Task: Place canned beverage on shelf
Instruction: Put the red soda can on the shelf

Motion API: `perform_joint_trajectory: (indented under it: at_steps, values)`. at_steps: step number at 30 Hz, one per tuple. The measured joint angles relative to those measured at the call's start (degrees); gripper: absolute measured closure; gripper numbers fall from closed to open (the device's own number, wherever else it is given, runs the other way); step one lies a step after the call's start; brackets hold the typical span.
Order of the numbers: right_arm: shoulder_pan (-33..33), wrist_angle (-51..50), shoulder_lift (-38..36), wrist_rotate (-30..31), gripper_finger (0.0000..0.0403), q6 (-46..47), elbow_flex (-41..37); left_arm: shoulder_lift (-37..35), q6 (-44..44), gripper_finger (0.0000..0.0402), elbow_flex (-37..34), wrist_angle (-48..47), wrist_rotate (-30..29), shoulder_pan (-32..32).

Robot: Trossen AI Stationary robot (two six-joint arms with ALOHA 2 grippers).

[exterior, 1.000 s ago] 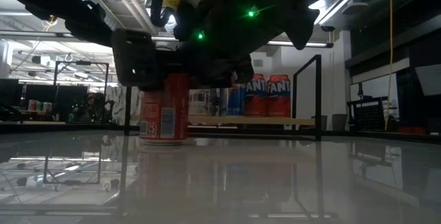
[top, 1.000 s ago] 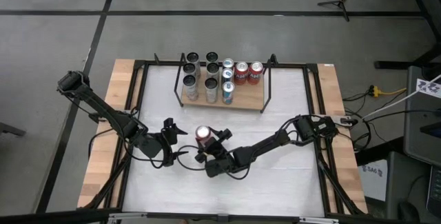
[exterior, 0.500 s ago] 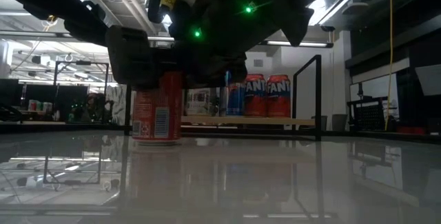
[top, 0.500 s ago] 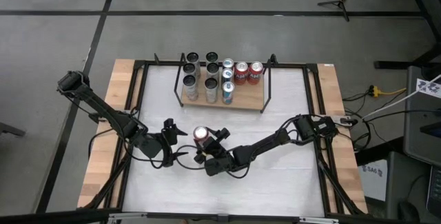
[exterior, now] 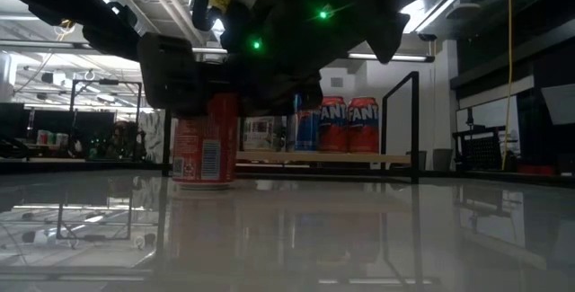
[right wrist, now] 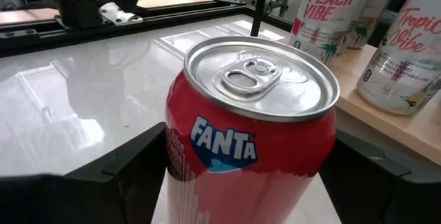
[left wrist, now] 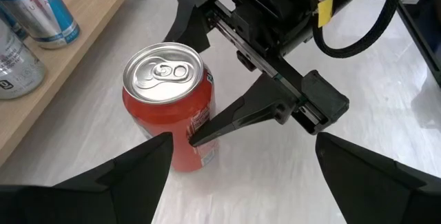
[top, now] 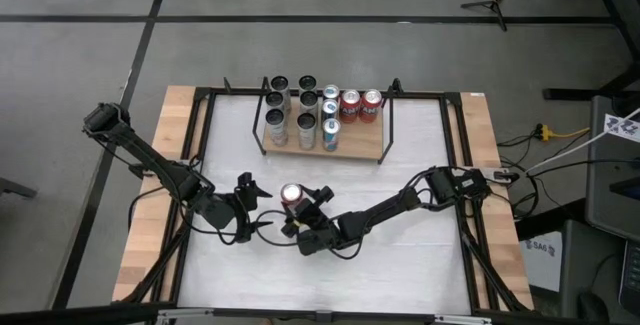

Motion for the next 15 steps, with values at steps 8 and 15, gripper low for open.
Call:
perform_joint_trajectory:
  at_steps: [8,15]
  values:
    - [0.0,3.7,0.2,1.1,0.0079,-1.8,-0.1,0.0,0.0,0.0052,0.0,0.0,0.0,0.0]
    - [0.0,4.8,0.3,1.0,0.0079,-2.4,-0.2,0.0,0.0,0.0052,0.0,0.0,0.1,0.0]
